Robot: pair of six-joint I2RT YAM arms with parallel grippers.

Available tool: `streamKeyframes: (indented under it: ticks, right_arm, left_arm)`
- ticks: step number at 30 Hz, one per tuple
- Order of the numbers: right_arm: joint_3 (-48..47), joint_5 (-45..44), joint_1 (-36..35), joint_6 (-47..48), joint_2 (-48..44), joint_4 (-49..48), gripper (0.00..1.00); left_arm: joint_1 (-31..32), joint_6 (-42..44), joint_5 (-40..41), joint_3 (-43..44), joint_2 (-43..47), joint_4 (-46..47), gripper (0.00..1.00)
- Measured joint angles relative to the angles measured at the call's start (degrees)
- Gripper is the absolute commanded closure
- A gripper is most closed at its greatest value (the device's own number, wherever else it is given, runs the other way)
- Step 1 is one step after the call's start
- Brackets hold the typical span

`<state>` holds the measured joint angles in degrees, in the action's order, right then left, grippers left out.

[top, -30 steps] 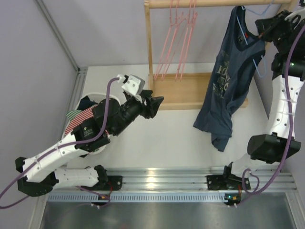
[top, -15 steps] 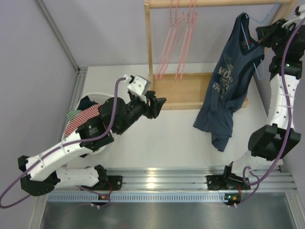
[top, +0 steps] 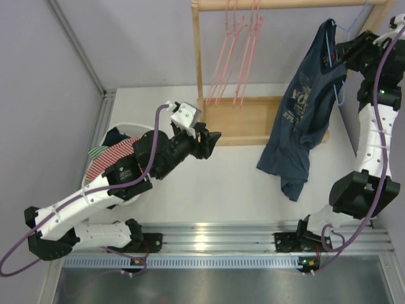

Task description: Place the tank top on the hanger

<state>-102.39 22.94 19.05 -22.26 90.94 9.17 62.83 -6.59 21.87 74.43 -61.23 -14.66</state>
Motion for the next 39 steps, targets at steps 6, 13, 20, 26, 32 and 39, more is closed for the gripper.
streamKeyframes:
  ticks: [6, 13, 20, 26, 32, 39]
  right_arm:
    - [0.9, -2.7, 0.1, 1.1, -2.7, 5.4, 0.25]
    - [3.1, -5.6, 0.6, 2.1, -9.8, 10.9, 0.07]
    - [4.7, -8.6, 2.2, 2.1, -18.5, 15.9, 0.00]
    - [5.3, -9.5, 2.3, 2.5, -26.3, 23.0, 0.00]
    - [7.8, -1.7, 1.3, 1.8, -33.8, 27.5, 0.00]
    - [21.6, -16.9, -34.7, 0.0, -39.0, 29.9, 0.00]
  left_arm:
    - [-0.1, -0.7, 0.0, -0.1, 0.1, 0.0, 0.40]
    - [-0.2, -1.0, 0.0, -1.1, 1.7, 0.0, 0.38]
    - [-0.2, -1.4, 0.3, -2.6, 3.1, 0.0, 0.34]
    - [-0.4, -2.5, 2.1, -2.9, 4.4, -0.3, 0.32]
    - [-0.5, -4.3, 4.8, -2.9, 6.8, -0.7, 0.25]
    - [-0.6, -8.7, 7.9, -1.4, 6.7, -6.1, 0.25]
